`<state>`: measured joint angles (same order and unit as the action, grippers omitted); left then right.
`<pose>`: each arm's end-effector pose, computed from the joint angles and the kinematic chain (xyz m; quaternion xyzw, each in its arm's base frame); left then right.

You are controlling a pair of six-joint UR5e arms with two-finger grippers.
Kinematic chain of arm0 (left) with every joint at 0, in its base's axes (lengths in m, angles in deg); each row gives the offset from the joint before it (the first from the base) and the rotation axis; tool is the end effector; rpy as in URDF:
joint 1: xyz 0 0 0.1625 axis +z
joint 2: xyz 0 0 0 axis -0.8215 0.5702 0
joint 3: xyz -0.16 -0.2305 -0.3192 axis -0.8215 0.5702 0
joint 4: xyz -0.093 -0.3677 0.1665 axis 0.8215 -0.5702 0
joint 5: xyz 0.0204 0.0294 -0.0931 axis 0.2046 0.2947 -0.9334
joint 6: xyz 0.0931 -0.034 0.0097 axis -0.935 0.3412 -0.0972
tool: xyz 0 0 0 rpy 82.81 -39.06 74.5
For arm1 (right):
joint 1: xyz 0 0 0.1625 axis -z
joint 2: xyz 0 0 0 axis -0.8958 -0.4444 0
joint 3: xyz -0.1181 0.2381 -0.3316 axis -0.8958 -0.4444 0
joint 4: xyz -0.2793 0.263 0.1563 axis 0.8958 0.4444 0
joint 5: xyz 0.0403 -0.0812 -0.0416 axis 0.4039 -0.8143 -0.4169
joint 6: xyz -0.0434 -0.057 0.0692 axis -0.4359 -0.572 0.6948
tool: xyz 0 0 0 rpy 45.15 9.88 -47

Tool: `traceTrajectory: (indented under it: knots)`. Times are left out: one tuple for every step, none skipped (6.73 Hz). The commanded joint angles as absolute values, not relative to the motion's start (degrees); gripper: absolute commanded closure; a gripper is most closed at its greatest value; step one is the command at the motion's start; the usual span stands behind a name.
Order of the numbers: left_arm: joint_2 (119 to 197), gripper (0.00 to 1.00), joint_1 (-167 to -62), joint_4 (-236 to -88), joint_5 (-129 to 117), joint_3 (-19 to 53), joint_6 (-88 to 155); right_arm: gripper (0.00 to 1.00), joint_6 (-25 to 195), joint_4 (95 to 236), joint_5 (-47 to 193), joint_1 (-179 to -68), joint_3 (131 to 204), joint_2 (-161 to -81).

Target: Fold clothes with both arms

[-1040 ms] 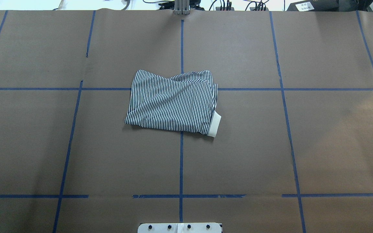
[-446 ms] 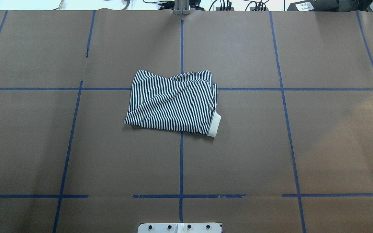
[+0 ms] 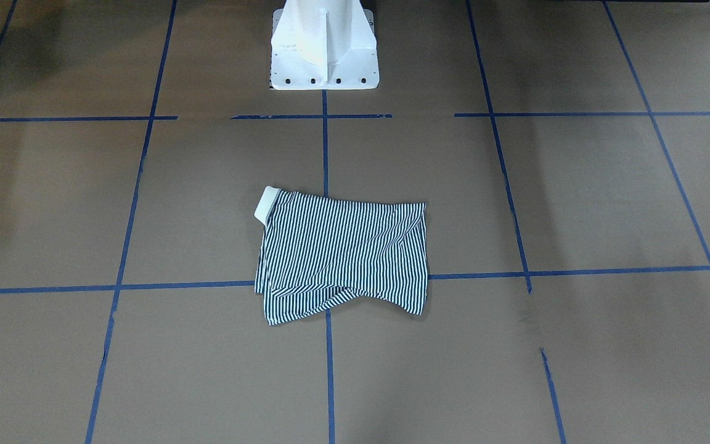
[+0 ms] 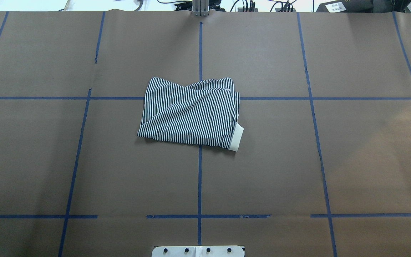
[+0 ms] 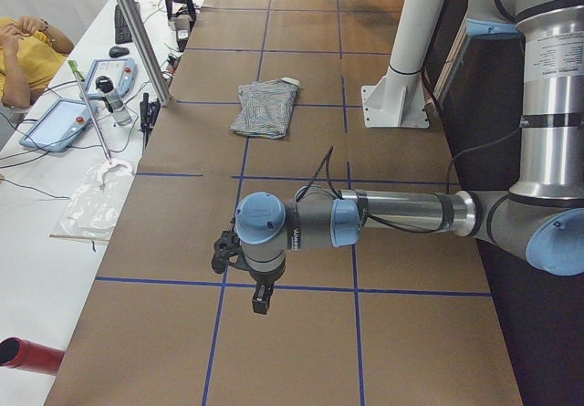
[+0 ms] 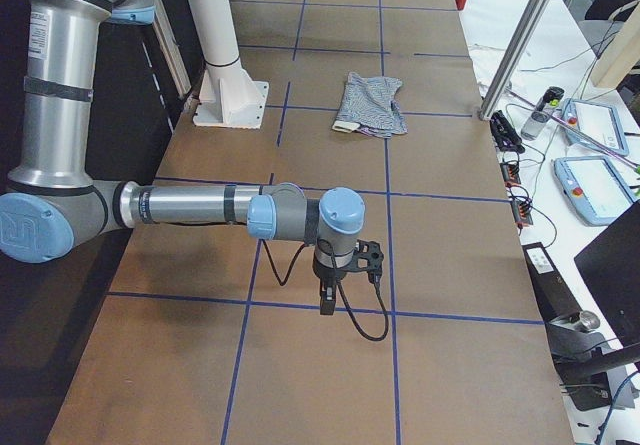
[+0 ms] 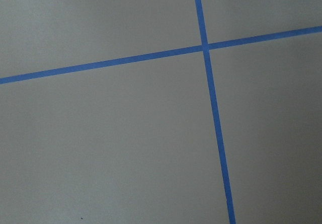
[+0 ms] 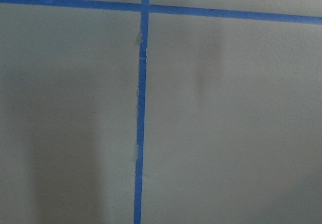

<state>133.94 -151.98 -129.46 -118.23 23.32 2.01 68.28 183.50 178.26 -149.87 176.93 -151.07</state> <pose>-0.1166 -0.4401 0.6487 0.0428 0.3731 0.0685 0.9243 0.0441 -0.4200 0.6470 -0.0292 -0.3281 -0.0250 0.9439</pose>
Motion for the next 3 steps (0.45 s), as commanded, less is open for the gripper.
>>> traceTrajectory:
  knots:
    - [133.5,0.0,-152.0,-129.4,-118.2,23.3,2.0,0.0,68.3,183.5,178.3,-149.9,176.6,-151.1]
    - [133.3,0.0,-151.9,-129.5,-118.2,23.3,2.0,0.0,68.3,183.5,178.3,-149.8,176.6,-151.1]
    - [133.3,0.0,-151.9,-129.5,-118.2,23.3,2.0,0.0,68.2,183.4,178.3,-149.8,176.6,-151.1]
